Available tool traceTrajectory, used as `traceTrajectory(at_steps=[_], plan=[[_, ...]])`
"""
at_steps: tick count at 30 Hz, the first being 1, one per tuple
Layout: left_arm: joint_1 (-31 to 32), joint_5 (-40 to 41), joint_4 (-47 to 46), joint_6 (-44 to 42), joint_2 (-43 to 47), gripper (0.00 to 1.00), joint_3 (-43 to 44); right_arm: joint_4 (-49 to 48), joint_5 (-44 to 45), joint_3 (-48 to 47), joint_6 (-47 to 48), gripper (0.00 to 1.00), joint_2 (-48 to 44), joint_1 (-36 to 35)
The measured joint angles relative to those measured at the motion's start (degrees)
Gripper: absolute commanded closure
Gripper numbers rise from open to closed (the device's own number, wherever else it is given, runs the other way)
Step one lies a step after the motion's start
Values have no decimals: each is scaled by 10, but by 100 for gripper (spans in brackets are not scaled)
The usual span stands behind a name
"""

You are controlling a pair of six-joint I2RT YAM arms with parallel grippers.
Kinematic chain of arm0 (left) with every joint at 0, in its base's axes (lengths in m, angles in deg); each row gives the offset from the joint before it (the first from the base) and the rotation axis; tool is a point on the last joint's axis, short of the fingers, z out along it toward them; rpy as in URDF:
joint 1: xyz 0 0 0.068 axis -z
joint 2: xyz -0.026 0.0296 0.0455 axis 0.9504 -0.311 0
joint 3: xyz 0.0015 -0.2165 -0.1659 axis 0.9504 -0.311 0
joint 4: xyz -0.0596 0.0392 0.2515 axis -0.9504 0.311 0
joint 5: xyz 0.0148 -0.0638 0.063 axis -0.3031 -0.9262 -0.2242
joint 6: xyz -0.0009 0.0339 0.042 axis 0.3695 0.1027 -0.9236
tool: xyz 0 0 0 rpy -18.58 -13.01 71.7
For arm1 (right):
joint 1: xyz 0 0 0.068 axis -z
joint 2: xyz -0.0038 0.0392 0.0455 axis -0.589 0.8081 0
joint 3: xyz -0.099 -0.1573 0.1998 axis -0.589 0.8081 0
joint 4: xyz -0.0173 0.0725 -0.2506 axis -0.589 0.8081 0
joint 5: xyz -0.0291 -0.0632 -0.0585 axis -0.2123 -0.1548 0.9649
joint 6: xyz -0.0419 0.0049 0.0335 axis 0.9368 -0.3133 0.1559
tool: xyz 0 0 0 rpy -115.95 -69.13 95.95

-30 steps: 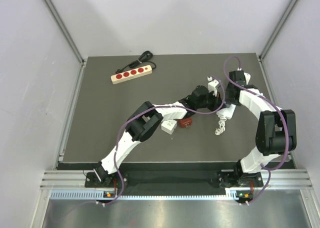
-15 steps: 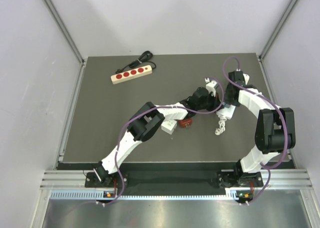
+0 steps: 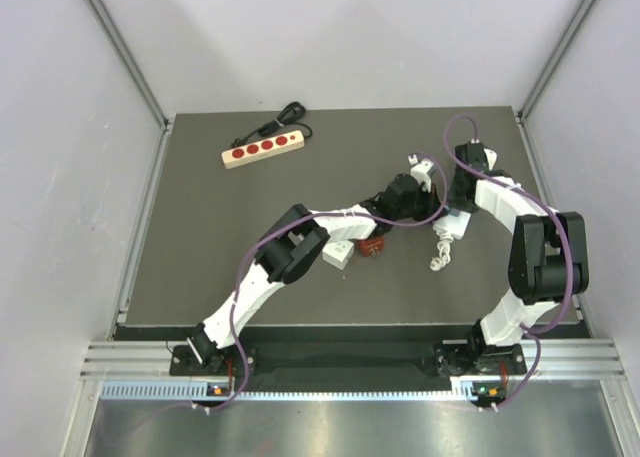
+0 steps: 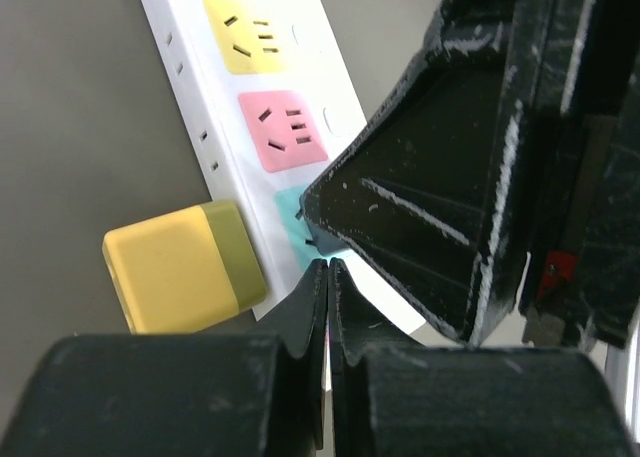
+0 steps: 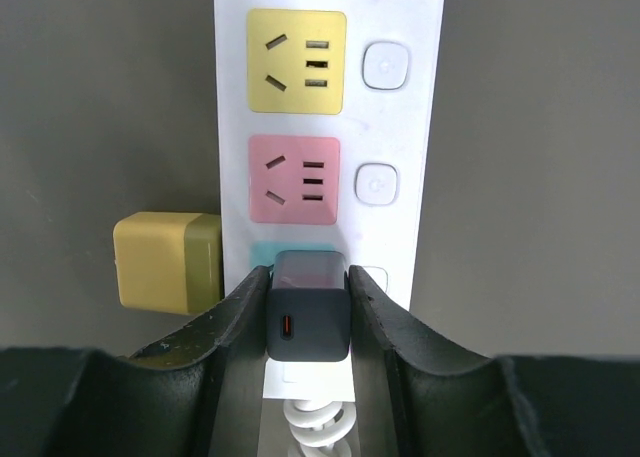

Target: Pull the plug off the socket

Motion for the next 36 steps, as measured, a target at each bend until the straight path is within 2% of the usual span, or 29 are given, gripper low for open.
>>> traceTrajectory(at_steps=[2,3,25,31,36], plan=[[0,0,7,5,-5,100,10,5,-1,-4,0,99,1,0],[0,0,8,8,-9,100,17,10,-2,-8,0,100,3,0],[6,5,31,11,-19,100,46,56,12,-34,-2,100,0,5],[6,19,32,4,-19,100,52,80,7,-73,-11,100,19,5],[7,28,35,-2,-25,100,55,83,1,-142,-15,100,23,0]])
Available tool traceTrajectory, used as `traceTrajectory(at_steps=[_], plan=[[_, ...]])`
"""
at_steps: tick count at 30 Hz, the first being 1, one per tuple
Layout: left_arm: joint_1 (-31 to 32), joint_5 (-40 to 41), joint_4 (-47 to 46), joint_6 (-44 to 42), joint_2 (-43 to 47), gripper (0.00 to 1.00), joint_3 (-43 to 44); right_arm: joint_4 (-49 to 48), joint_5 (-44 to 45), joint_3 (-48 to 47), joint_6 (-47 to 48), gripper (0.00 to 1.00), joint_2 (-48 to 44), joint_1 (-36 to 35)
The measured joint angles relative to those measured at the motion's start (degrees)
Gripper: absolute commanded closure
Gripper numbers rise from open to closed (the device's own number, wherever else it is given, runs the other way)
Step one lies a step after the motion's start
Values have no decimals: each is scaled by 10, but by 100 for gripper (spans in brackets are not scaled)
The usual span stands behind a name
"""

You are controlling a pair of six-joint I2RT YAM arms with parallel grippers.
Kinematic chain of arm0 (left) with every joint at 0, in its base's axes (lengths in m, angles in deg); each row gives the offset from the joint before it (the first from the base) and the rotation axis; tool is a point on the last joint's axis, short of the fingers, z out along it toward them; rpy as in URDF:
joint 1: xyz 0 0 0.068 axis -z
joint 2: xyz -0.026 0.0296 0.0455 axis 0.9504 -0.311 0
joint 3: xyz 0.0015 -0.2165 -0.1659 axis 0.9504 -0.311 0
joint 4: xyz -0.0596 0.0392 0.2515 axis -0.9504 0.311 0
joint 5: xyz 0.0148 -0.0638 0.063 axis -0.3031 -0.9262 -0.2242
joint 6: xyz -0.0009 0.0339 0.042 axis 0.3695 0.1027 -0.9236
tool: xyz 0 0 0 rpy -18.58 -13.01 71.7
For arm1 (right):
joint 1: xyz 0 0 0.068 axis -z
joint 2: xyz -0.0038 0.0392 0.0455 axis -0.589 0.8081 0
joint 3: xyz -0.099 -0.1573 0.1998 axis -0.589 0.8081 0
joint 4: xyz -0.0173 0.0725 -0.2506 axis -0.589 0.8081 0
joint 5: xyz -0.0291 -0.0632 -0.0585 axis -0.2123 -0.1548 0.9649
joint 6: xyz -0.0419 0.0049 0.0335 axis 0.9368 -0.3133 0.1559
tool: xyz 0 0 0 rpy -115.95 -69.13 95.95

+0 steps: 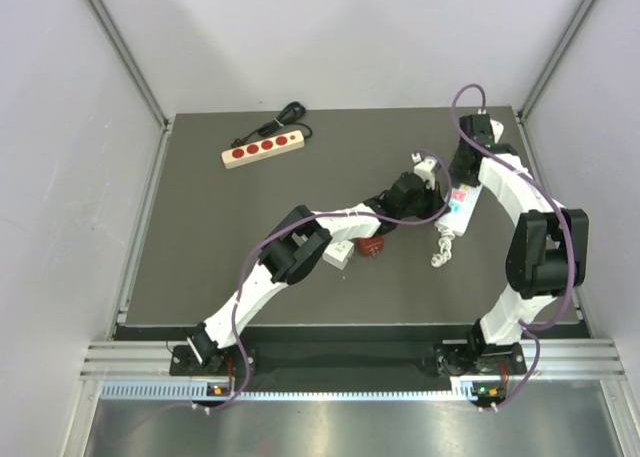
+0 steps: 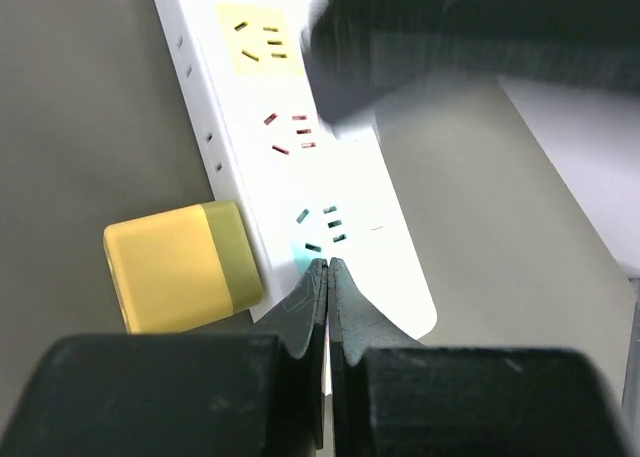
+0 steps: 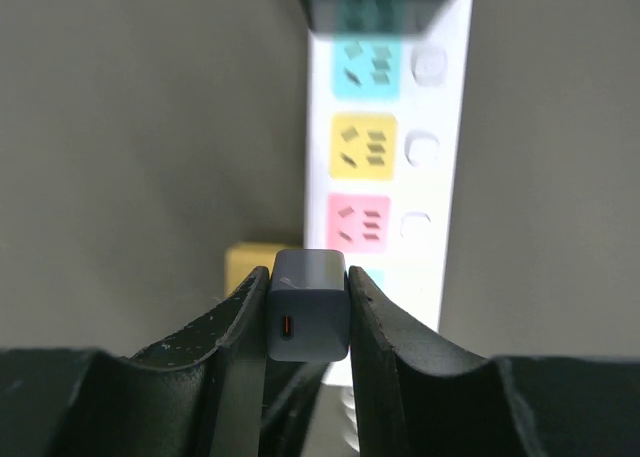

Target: Pull the plug off the socket

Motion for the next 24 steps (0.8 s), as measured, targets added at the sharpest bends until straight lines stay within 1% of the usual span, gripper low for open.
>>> traceTrajectory(at_steps=[3,8,11,12,14,18,20,24], plan=[[1,0,0,-4,0,100,1,-15,0,-24,-1,100,0,-3],[1,-7,-2,-10,0,100,0,-10,14,-22,3,100,-1,-4],[1,-17,-12,-23,12,100,-20,-7,23,-9,14,100,-19,-3],[1,-21,-12,-29,21,98,-33,-5,24,-2,17,100,-29,-3],[-2,-33,-11,-41,46,92,-69,-4,22,25,28,100,-66,2],[-9,-52,-12,-67,112,81,-153,-7,-10,88,50,100,-160,8],[-19,-63,-19,-81,160,78,-204,-14,-40,114,63,100,-204,10],[-57,-84,-43,-97,257,75,-278,-22,-124,168,81,100,-264,9]])
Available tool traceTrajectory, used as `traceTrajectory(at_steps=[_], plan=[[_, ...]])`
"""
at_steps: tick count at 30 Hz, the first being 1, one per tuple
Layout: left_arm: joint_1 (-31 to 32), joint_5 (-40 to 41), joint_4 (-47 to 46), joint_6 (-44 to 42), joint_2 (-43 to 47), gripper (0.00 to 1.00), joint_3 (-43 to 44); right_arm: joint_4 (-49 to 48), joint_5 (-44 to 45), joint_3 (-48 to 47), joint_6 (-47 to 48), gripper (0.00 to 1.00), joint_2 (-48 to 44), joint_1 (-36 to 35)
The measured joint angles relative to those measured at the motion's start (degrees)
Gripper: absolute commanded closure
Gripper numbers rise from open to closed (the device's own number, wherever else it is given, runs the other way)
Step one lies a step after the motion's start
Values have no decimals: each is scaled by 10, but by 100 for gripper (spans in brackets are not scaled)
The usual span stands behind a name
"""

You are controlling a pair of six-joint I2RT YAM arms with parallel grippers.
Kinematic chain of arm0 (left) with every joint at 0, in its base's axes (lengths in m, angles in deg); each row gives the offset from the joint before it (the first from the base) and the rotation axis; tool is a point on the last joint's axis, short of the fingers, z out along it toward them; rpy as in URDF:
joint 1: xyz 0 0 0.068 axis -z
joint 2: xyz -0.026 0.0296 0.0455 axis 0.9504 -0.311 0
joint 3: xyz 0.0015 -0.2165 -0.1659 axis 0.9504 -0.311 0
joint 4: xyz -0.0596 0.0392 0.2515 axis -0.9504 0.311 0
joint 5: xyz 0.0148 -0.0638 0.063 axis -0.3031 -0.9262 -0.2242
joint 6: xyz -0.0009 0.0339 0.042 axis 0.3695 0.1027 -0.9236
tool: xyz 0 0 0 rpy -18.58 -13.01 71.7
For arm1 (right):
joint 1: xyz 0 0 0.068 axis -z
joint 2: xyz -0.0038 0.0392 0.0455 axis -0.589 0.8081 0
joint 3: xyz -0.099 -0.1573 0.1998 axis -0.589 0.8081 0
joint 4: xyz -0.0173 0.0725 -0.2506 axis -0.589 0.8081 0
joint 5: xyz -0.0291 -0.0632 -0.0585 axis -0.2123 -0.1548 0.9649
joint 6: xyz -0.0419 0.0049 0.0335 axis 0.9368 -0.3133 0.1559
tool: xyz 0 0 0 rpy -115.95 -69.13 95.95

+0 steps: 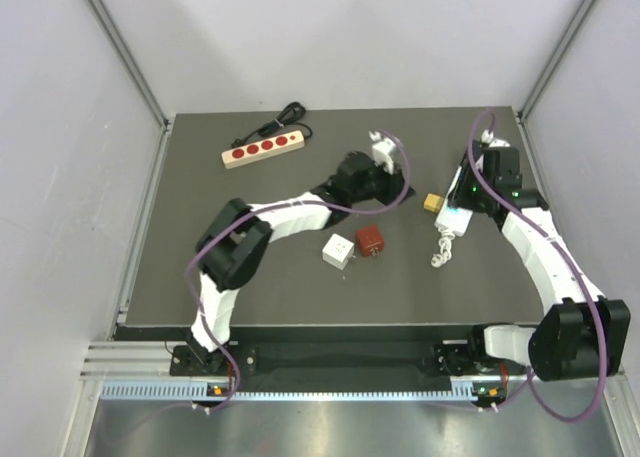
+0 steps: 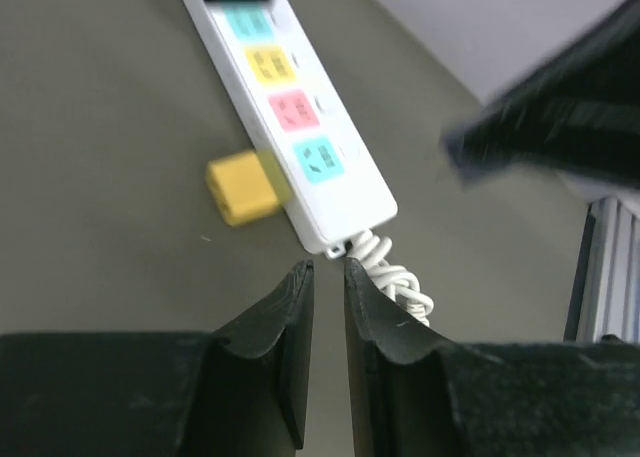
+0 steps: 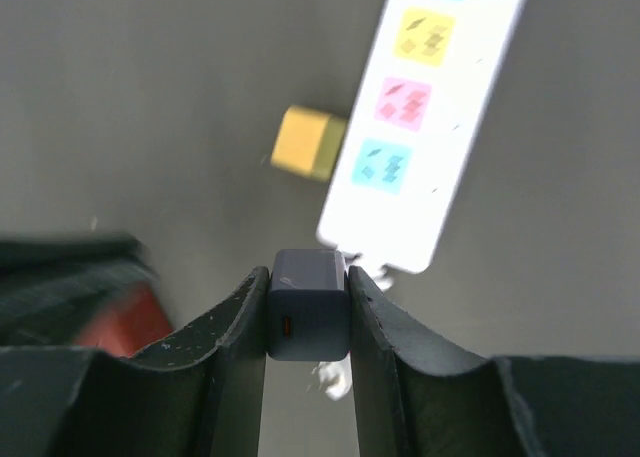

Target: Pull the plug off the socket

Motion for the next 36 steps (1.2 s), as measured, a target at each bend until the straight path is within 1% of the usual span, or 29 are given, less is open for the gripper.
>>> traceTrajectory(at_steps=[4,7,8,11,14,17,21,23,26,28,31,36], plan=[[-74,-26,-52,-6,83,74,-56,-9,-89,60,4,100,-23,-21],[-138,-42,-95,4,115,74,-97,-9,-146,94,2,100,-24,-63],[-163,-51,-111,11,119,74,-110,-12,-164,108,0,100,-24,-94],[-228,-69,-141,37,118,74,-146,-26,-210,146,-14,100,-24,-154],[-266,-78,-147,51,114,71,-169,-55,-255,179,-37,99,-7,-227],[-272,-85,-155,52,109,71,-173,-103,-270,197,-71,99,26,-304],[-263,-97,-171,60,101,72,-173,-176,-274,214,-120,97,51,-361],[-260,-100,-177,63,98,72,-173,-203,-266,215,-136,93,63,-372],[-260,-100,-179,64,96,71,-173,-233,-242,215,-152,91,78,-382],[-261,-100,-183,64,96,72,-173,-241,-226,215,-157,85,82,-384],[-264,-100,-183,64,96,72,-173,-252,-209,215,-159,82,87,-384],[-270,-100,-185,67,96,71,-173,-262,-202,215,-164,80,107,-384]])
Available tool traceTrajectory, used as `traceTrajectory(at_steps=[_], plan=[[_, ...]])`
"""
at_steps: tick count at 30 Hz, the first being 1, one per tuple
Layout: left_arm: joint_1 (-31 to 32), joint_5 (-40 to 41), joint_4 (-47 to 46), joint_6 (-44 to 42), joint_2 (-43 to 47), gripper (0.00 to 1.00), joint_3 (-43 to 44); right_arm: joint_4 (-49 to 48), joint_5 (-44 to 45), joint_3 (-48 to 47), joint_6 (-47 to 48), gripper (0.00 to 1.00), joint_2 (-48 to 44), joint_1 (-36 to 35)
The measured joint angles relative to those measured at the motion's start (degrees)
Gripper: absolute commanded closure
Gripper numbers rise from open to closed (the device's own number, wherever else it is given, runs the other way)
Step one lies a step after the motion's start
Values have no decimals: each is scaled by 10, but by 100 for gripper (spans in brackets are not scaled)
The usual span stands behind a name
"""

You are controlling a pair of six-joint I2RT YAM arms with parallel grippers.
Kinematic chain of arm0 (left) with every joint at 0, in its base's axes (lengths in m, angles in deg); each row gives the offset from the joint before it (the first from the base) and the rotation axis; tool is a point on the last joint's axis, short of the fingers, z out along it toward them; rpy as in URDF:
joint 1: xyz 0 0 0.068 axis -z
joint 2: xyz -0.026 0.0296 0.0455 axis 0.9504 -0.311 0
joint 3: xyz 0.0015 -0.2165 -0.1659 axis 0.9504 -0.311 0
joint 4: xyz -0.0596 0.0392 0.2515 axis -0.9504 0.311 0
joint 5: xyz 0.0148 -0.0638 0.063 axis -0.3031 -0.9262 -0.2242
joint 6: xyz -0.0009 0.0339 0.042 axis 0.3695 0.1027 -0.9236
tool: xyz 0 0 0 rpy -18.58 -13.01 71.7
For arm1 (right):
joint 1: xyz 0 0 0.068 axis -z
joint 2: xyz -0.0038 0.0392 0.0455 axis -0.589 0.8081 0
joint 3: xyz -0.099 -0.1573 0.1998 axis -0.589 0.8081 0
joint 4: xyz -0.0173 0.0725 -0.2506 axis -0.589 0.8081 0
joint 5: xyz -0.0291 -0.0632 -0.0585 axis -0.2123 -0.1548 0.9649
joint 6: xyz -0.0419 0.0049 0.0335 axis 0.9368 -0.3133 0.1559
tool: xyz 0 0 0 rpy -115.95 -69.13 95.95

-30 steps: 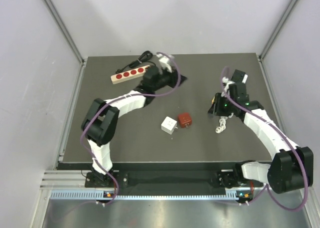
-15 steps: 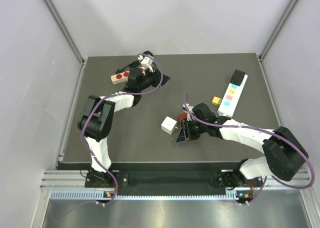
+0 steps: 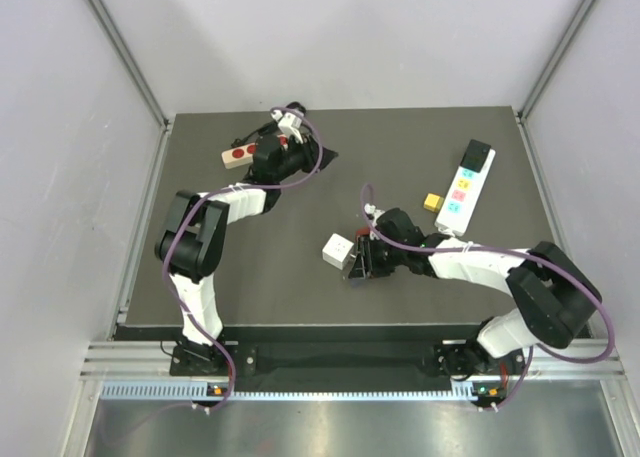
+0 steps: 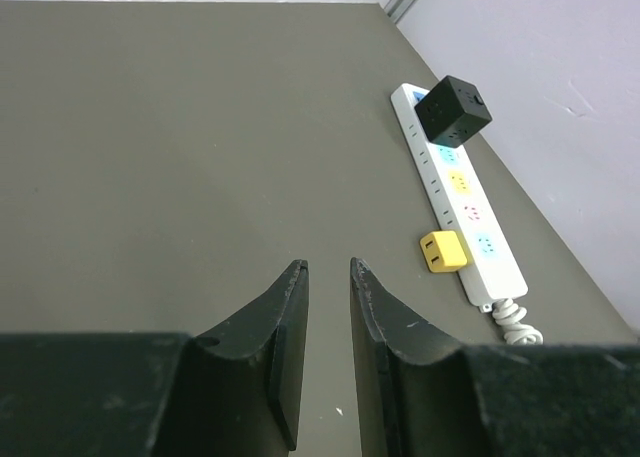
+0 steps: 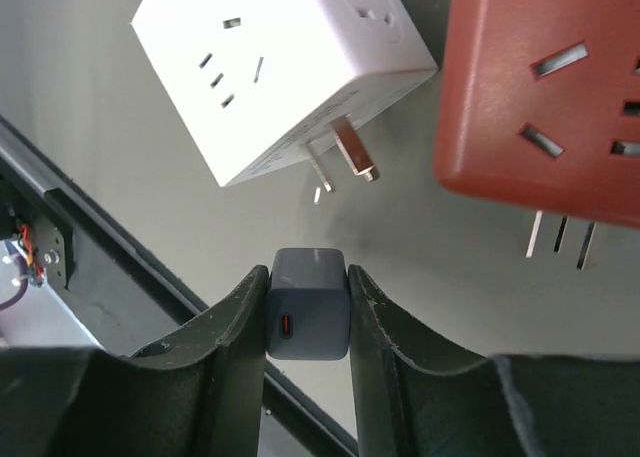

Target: Pull the plug off the socket

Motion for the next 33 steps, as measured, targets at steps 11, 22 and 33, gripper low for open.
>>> traceTrajectory(at_steps=[11,22,33], plan=[[-9,-9,-12,13,0,71,-1,-2,16,-13,-3,50,17,0],[-10,-15,-25,25,0,71,-4,63,51,-56,21,33,16,0],[-13,-20,-34,32,-7,71,-5,209,203,-139,71,22,-101,57]])
